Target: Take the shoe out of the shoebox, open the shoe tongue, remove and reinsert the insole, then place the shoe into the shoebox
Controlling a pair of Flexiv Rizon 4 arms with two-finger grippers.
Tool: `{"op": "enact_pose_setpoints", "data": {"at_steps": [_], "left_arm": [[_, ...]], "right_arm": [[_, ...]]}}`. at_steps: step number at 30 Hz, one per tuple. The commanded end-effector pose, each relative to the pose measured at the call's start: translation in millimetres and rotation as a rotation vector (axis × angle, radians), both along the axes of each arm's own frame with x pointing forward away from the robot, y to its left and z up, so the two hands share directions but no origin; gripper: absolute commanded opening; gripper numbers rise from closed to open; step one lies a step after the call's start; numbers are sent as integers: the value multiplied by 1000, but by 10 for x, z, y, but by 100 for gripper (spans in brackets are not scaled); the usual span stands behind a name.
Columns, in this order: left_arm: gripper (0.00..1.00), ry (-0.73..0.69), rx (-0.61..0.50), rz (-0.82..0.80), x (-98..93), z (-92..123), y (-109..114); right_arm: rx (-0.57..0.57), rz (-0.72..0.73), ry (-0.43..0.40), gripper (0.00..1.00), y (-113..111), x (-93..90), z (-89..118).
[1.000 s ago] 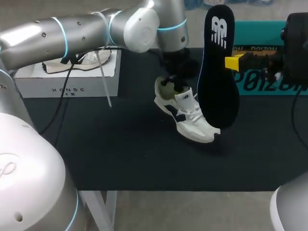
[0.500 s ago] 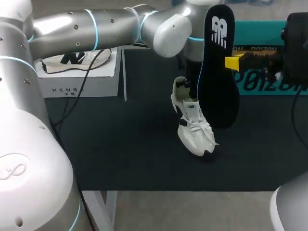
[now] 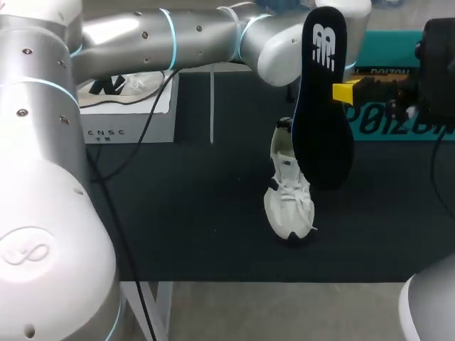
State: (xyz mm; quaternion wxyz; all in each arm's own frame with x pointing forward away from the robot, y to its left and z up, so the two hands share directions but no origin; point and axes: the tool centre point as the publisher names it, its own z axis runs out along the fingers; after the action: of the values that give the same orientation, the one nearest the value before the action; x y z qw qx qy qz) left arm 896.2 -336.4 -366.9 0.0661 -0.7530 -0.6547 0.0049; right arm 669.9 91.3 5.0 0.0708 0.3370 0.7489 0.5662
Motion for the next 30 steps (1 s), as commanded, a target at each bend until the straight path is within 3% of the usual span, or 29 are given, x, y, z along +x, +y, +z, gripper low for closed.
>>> {"op": "enact_pose_setpoints", "data": {"at_steps": [1,28,29,30], "left_arm": [[0,-1,46,-7,-44,53,16],[0,68,39,77,-247,-360,74],[39,70,40,76,-249,-365,73],[100,59,41,76,-251,-370,76]], "right_arm": [[-1,0,2,0,36,41,-6],[-1,0,2,0,36,41,-6],[-1,0,2,0,36,41,-6],[-1,0,2,0,36,41,-6]]}}
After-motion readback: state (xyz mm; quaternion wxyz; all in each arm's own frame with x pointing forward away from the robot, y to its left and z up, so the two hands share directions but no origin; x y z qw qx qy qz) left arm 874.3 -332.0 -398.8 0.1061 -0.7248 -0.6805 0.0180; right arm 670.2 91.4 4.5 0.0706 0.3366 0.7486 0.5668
